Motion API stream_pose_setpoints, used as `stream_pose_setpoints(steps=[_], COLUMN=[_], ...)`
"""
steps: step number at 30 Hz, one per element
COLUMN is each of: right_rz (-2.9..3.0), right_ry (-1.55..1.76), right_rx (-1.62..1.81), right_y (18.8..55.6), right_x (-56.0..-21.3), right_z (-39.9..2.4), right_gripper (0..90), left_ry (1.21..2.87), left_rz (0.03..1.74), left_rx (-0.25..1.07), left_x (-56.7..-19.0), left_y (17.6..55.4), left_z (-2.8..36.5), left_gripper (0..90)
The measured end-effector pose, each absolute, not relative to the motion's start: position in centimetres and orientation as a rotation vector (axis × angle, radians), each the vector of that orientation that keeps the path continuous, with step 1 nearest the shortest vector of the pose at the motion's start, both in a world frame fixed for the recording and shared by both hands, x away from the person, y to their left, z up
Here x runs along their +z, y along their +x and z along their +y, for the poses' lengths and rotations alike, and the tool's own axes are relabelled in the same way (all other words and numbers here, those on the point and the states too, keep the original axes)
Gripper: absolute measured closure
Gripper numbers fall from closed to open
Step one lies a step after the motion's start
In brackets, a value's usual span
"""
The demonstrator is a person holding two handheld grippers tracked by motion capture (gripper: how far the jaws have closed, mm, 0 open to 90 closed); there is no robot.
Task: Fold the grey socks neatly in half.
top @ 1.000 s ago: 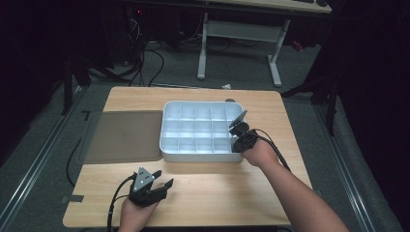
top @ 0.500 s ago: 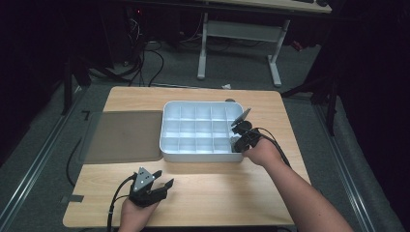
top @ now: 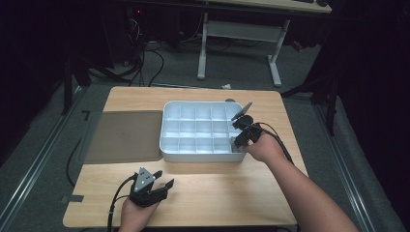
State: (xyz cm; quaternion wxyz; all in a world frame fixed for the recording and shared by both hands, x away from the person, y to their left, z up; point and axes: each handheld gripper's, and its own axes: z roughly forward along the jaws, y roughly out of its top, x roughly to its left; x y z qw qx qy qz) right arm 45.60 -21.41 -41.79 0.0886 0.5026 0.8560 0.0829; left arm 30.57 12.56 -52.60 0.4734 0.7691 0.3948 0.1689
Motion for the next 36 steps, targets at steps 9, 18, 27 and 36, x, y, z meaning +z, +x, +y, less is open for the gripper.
stream_pose_setpoints(steps=[9,18,27,36], right_rz=[2.613,2.627,2.64,2.549], right_ry=[1.478,1.494,1.512,1.511], right_rx=[0.118,0.042,0.084,0.147], right_y=[45.3,45.6,45.7,47.4], right_x=[-42.9,-45.2,-44.3,-42.8], right_z=[-21.2,-21.1,-21.3,-21.3], right_gripper=[89.2,90.0,88.6,90.0], left_ry=[1.883,1.882,1.888,1.885], left_rz=[0.968,0.97,0.969,0.971], left_rx=[0.413,0.413,0.409,0.408], left_x=[-52.7,-52.6,-52.7,-52.7], left_y=[30.6,30.6,30.6,30.7], left_z=[12.5,12.6,12.6,12.5], left_gripper=[43.0,43.0,43.2,43.3])
